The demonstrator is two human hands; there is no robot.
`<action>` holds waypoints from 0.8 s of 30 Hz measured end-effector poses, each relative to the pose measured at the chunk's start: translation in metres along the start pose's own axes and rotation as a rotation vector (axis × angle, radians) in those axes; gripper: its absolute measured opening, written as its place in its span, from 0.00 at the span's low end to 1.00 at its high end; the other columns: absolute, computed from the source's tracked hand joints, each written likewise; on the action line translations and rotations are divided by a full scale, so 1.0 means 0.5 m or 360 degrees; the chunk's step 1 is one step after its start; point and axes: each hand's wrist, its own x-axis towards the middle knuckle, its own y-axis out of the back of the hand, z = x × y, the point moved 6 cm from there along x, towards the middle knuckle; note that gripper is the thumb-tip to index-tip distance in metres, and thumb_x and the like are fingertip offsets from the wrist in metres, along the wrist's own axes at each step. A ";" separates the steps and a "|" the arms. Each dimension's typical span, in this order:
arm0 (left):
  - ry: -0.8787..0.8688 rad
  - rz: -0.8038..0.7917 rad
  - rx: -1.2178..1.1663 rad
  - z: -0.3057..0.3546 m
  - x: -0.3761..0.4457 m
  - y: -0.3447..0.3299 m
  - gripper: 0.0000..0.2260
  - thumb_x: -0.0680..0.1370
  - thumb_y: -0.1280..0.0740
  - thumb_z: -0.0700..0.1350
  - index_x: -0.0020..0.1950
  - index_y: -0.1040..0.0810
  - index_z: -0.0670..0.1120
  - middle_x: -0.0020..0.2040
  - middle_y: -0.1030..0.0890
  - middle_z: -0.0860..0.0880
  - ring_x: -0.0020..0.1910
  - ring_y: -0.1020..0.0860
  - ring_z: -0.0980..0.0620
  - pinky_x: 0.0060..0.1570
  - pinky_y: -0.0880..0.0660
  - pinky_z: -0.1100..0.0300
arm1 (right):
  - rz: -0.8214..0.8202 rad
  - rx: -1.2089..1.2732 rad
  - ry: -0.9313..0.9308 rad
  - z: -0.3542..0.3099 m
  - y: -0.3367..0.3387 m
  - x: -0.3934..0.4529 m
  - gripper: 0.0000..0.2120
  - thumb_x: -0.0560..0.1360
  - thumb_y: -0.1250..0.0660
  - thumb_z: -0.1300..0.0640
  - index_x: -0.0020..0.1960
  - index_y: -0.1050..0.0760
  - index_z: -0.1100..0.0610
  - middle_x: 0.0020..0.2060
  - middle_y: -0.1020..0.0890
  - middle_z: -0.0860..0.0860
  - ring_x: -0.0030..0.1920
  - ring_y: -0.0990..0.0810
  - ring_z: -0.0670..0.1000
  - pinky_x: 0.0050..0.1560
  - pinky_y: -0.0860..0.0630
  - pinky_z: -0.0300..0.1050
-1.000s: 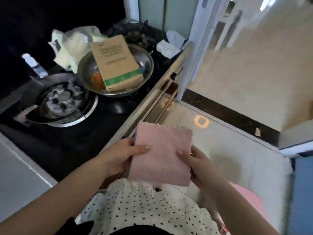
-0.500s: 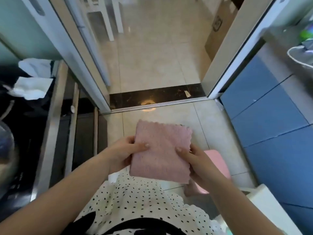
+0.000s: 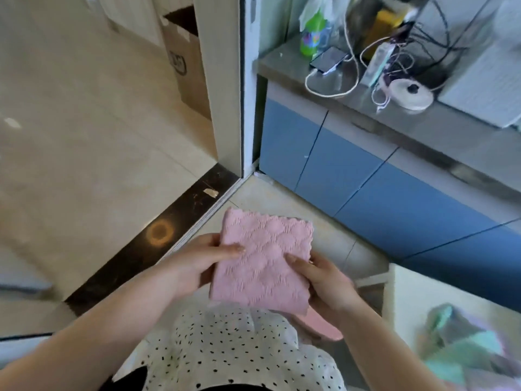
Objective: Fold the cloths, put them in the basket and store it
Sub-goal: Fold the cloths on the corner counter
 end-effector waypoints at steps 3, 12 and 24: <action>0.0033 -0.0159 0.0075 0.078 0.072 -0.027 0.27 0.58 0.21 0.46 0.54 0.22 0.41 0.45 0.15 0.44 0.44 0.16 0.47 0.41 0.20 0.54 | 0.0193 0.0031 0.0107 -0.057 0.027 0.042 0.17 0.75 0.35 0.62 0.62 0.30 0.65 0.53 0.18 0.61 0.52 0.18 0.61 0.45 0.19 0.50; 0.0107 -0.0417 0.0333 0.291 0.348 -0.155 0.43 0.43 0.16 0.52 0.56 0.22 0.42 0.51 0.16 0.44 0.51 0.18 0.45 0.52 0.24 0.48 | 0.0435 0.0169 0.0332 -0.273 0.161 0.182 0.22 0.69 0.31 0.57 0.61 0.28 0.61 0.54 0.18 0.58 0.54 0.19 0.58 0.51 0.20 0.51; 0.0182 -0.0682 0.0584 0.555 0.655 -0.463 0.17 0.68 0.27 0.39 0.56 0.22 0.41 0.51 0.16 0.42 0.50 0.18 0.45 0.52 0.23 0.49 | 0.0741 0.0356 0.0537 -0.626 0.383 0.246 0.16 0.73 0.33 0.58 0.60 0.27 0.60 0.51 0.16 0.56 0.50 0.17 0.56 0.41 0.20 0.44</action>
